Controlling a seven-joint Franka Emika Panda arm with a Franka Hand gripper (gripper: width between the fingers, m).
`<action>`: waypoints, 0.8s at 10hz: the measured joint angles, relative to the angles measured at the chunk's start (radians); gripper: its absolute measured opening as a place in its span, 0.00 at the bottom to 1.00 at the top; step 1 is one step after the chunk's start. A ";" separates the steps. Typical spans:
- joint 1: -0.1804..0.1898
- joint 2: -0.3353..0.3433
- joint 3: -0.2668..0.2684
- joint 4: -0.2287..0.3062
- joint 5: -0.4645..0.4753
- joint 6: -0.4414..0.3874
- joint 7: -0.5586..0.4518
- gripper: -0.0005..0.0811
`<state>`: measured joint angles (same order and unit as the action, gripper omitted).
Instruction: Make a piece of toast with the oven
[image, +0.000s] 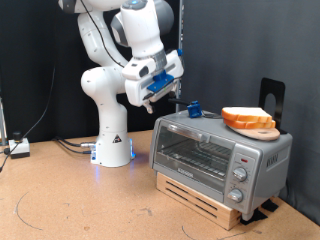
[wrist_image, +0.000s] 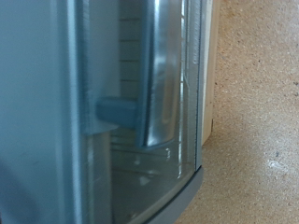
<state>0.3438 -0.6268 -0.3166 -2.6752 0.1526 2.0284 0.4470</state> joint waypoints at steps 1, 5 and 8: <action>0.000 0.009 0.012 -0.035 -0.005 0.050 0.016 1.00; 0.002 0.074 0.053 -0.111 -0.005 0.200 0.057 1.00; 0.000 0.130 0.059 -0.108 -0.001 0.257 0.070 1.00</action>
<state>0.3441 -0.4965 -0.2573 -2.7828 0.1521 2.2851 0.5166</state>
